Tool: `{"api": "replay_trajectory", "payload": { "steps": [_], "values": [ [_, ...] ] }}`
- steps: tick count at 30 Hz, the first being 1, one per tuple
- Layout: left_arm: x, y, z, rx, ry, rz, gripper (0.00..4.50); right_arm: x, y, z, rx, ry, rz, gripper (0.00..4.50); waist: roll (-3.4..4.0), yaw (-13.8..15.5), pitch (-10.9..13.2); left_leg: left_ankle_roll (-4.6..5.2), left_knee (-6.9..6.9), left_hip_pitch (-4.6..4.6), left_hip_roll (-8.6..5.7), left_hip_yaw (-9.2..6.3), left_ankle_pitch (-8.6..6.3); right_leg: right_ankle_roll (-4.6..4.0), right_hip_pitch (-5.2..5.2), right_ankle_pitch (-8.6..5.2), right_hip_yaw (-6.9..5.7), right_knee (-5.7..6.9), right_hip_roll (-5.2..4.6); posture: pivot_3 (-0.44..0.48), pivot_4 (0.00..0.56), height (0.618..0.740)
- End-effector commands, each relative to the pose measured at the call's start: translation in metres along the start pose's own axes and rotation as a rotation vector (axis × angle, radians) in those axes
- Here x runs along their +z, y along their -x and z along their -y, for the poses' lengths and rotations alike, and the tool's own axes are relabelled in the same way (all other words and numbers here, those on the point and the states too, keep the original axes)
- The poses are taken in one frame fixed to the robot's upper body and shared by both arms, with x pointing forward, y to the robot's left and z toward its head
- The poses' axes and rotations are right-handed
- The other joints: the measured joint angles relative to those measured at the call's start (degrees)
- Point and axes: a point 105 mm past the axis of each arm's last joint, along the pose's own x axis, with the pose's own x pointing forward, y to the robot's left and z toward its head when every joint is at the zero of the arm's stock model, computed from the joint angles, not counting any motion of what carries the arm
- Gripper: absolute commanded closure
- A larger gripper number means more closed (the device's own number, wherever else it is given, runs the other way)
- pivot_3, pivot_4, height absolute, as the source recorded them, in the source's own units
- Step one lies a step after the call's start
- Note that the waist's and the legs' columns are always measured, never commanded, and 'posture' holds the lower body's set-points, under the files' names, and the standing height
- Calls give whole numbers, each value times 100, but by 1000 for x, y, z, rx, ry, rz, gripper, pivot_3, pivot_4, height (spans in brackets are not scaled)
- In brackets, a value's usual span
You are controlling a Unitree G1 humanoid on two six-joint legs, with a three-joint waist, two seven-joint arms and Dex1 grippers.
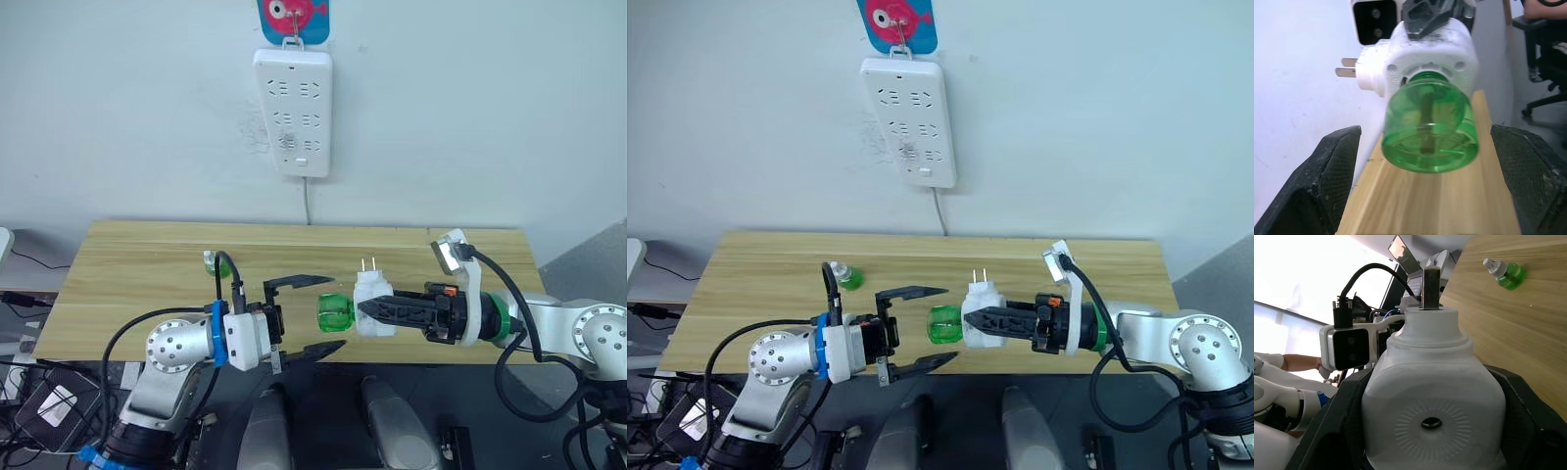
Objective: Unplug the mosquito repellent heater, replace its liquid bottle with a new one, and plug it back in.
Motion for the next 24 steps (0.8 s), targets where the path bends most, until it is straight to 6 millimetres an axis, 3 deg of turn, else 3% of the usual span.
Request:
{"api": "replay_trajectory", "payload": {
  "steps": [1,4,7,12,15,17,20,24],
  "values": [
    [5,-4,3,-7,-29,28,0,1,-2,-12,45,19,1,1467,0,-3,0,0,0,0,0,0,0,0,0,0,-1,0,0,-238,302,733],
    [5,-4,4,-10,-27,31,0,1,-2,-12,45,18,2,1467,0,-6,0,0,-1,0,1,-2,0,0,0,0,-2,1,1,-239,301,733],
    [9,-8,0,-12,-16,52,598,2,-2,-12,45,18,2,1467,0,-9,0,0,-1,0,1,-3,0,0,0,0,-2,1,1,-240,301,733],
    [9,-7,-2,-33,3,38,2118,2,-2,-12,45,18,2,1467,0,-13,0,0,0,0,1,-2,0,0,1,0,-2,1,2,-235,303,733],
    [12,-8,1,-98,71,18,2221,2,-2,-12,45,19,2,1467,0,-13,0,0,-2,0,2,-5,0,0,0,0,-5,1,2,-233,302,733],
    [13,-9,3,-155,190,-23,2221,2,-2,-12,45,21,-1,1467,0,-16,0,0,-3,0,3,-8,0,0,0,0,-6,2,4,-227,304,733],
    [13,-7,0,-190,500,-123,2221,2,-1,-11,43,24,-7,1467,0,-20,1,0,-2,0,5,-13,0,1,0,-1,-8,5,6,-226,306,733],
    [25,-1,-22,-250,881,-176,2221,1,0,-10,39,31,-18,1467,-1,-12,3,0,1,0,5,-19,0,1,1,-1,-14,5,8,-219,307,733]
  ]
}}
